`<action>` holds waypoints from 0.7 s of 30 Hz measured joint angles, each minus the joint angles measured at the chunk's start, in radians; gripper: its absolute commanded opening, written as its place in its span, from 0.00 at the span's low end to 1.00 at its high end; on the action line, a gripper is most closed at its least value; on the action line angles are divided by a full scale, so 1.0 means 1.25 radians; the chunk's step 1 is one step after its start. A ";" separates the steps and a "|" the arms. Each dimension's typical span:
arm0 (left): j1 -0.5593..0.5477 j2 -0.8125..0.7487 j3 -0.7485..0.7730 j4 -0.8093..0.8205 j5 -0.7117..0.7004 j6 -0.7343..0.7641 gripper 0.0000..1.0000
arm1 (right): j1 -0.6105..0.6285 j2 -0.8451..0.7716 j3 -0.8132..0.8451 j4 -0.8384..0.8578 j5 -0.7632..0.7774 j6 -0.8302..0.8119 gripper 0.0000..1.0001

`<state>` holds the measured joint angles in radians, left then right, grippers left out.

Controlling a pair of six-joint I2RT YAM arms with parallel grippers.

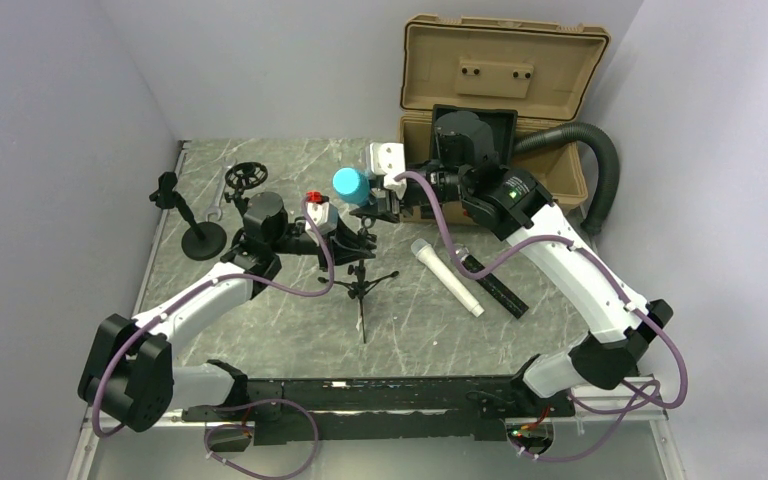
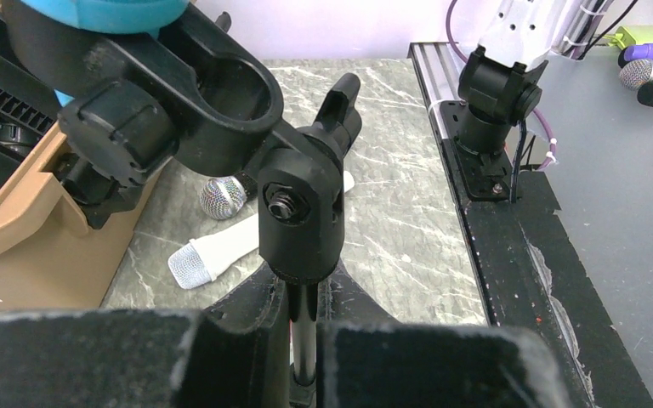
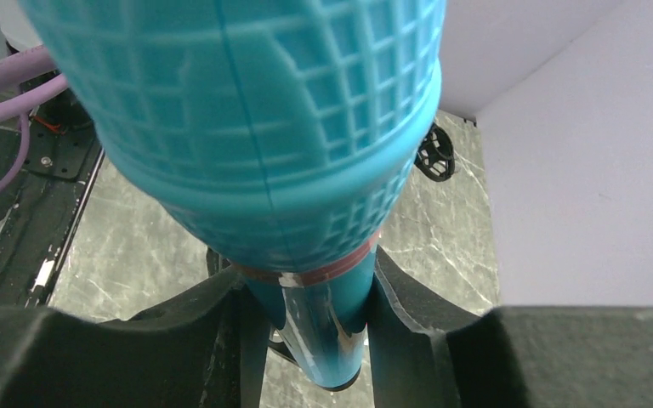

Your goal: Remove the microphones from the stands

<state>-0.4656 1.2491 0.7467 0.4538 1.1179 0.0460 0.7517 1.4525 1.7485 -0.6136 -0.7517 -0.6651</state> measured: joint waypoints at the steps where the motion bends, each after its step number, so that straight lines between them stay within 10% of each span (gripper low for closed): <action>1: 0.000 0.001 0.000 0.000 0.002 0.001 0.00 | 0.001 -0.001 0.000 0.000 0.000 0.001 0.21; 21: -0.001 0.026 0.027 -0.029 0.028 0.026 0.00 | 0.003 0.021 0.042 0.024 -0.011 0.107 0.06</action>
<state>-0.4664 1.2819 0.7803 0.4175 1.1534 0.0788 0.7559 1.4792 1.8011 -0.5835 -0.7658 -0.5308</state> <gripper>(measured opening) 0.109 0.416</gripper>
